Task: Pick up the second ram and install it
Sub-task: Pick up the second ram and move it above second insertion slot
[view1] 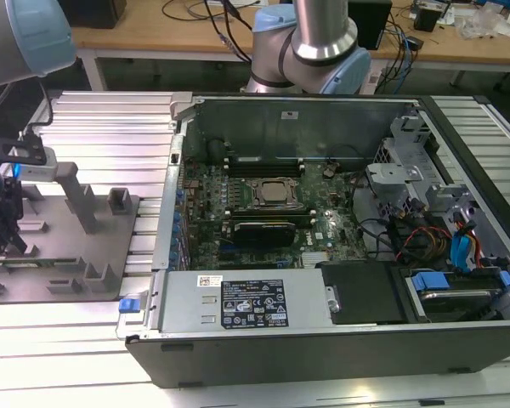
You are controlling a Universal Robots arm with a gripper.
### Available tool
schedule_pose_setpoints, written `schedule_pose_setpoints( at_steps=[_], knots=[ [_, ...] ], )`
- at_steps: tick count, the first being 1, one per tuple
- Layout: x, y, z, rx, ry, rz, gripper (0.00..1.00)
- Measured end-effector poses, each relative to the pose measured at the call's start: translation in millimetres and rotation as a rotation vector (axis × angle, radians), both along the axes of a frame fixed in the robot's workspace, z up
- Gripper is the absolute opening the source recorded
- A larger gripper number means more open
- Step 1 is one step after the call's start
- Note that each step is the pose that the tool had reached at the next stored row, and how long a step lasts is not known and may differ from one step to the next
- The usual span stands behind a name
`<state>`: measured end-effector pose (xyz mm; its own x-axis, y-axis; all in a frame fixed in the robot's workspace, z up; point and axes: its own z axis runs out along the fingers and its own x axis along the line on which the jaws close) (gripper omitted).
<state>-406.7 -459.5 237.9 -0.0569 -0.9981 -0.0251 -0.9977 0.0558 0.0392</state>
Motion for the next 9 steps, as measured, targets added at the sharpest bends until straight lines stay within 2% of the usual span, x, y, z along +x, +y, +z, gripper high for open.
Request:
schedule_pose_setpoints(
  at_steps=[2,5,9],
  knots=[
    [-1.6,0.5,-1.8,0.0001,-0.0021,0.004,0.08],
    [-4.0,0.9,-7.2,0.0000,-0.0029,0.036,0.08],
    [-4.1,0.9,-7.8,-0.0003,-0.0028,0.040,0.08]
  ],
)
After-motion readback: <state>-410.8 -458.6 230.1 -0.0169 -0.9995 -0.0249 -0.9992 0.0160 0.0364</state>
